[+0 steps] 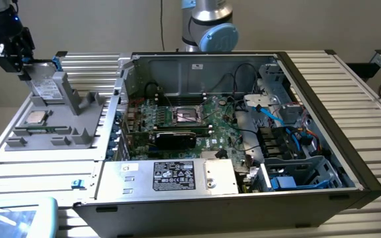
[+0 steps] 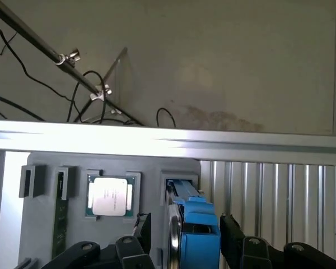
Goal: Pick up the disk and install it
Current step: 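Pick up the disk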
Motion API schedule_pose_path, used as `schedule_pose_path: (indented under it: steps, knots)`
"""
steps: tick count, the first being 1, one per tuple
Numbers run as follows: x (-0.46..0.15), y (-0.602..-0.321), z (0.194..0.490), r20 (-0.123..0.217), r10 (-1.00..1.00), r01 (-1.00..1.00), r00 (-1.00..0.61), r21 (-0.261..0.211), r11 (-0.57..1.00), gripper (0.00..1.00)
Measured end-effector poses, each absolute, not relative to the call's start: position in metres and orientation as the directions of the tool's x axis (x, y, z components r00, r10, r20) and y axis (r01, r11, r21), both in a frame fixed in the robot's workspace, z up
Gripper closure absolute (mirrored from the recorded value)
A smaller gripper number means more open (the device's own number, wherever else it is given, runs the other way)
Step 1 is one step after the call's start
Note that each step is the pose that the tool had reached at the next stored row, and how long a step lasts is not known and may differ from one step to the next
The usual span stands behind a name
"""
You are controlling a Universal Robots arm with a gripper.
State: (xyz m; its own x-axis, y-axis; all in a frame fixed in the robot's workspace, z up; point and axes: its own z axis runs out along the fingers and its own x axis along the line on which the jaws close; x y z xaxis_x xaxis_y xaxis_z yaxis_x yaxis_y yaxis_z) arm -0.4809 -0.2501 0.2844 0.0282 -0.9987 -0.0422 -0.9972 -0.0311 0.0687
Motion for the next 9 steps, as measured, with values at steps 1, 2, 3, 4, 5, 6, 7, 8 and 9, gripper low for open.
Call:
schedule_pose_path:
  steps: [1,2,3,4,5,6,7,8,9]
  knots:
    - [-0.4809,-0.2501,0.2837,-0.042,-0.999,-0.997,0.028,0.069,-0.031,0.39]
    - [-0.4809,-0.2501,0.2832,-0.042,-0.999,-0.997,0.028,0.069,-0.031,0.39]
    - [-0.4809,-0.2501,0.2828,-0.042,-0.999,-0.997,0.028,0.069,-0.031,0.39]
    - [-0.4809,-0.2501,0.2827,-0.042,-0.999,-0.997,0.028,0.069,-0.031,0.39]
    - [-0.4809,-0.2501,0.2826,-0.042,-0.999,-0.997,0.028,0.069,-0.031,0.39]
    - [-0.4809,-0.2501,0.2823,-0.042,-0.999,-0.997,0.028,0.069,-0.031,0.39]
    - [-0.4809,-0.2501,0.2821,-0.042,-0.999,-0.997,0.028,0.069,-0.031,0.39]
    - [-0.4809,-0.2501,0.2820,-0.042,-0.999,-0.997,0.028,0.069,-0.031,0.39]
    - [-0.4809,-0.2501,0.2819,-0.042,-0.999,-0.997,0.028,0.069,-0.031,0.39]
